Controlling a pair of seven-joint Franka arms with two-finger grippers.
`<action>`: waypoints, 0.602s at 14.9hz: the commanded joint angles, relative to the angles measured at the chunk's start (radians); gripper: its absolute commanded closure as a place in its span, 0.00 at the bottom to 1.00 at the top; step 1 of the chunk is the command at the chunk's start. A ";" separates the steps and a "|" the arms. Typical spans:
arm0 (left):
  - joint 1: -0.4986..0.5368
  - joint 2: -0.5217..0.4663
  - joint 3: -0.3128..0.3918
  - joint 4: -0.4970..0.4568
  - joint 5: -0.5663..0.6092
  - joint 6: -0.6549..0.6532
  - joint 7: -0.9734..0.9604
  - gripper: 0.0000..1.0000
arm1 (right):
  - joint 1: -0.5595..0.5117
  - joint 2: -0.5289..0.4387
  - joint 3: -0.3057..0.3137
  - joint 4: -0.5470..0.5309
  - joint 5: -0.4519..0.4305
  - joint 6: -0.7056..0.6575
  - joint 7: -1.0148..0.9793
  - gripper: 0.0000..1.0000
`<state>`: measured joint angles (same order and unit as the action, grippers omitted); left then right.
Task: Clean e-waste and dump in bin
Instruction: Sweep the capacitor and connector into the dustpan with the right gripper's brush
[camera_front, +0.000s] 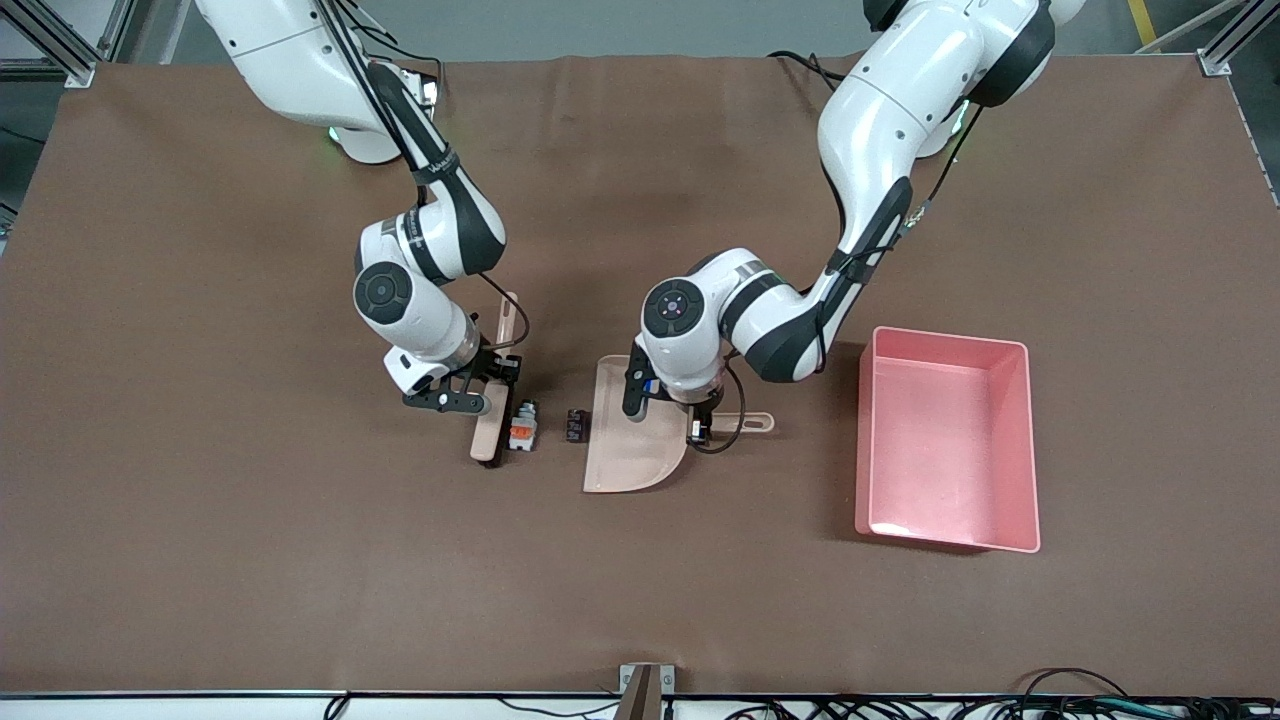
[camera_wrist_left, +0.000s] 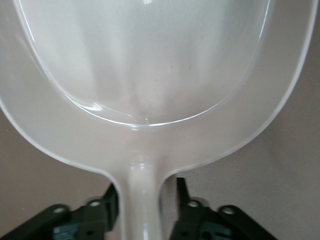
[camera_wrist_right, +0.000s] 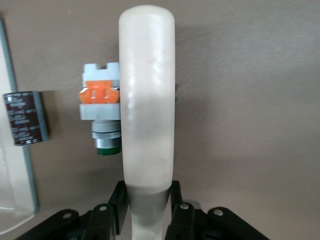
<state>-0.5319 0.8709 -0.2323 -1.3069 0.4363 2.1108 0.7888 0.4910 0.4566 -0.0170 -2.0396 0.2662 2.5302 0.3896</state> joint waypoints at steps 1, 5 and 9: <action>-0.011 0.016 0.011 0.032 0.018 0.001 0.018 0.66 | 0.011 0.016 0.032 0.009 0.065 0.044 0.002 1.00; -0.010 0.014 0.011 0.032 0.018 0.001 0.027 0.80 | 0.037 0.034 0.045 0.041 0.116 0.044 0.003 1.00; -0.010 0.014 0.011 0.032 0.018 0.000 0.027 0.88 | 0.081 0.060 0.043 0.081 0.183 0.051 0.003 1.00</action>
<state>-0.5317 0.8711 -0.2292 -1.3047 0.4367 2.1130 0.8053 0.5437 0.4931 0.0280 -1.9945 0.4033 2.5731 0.3895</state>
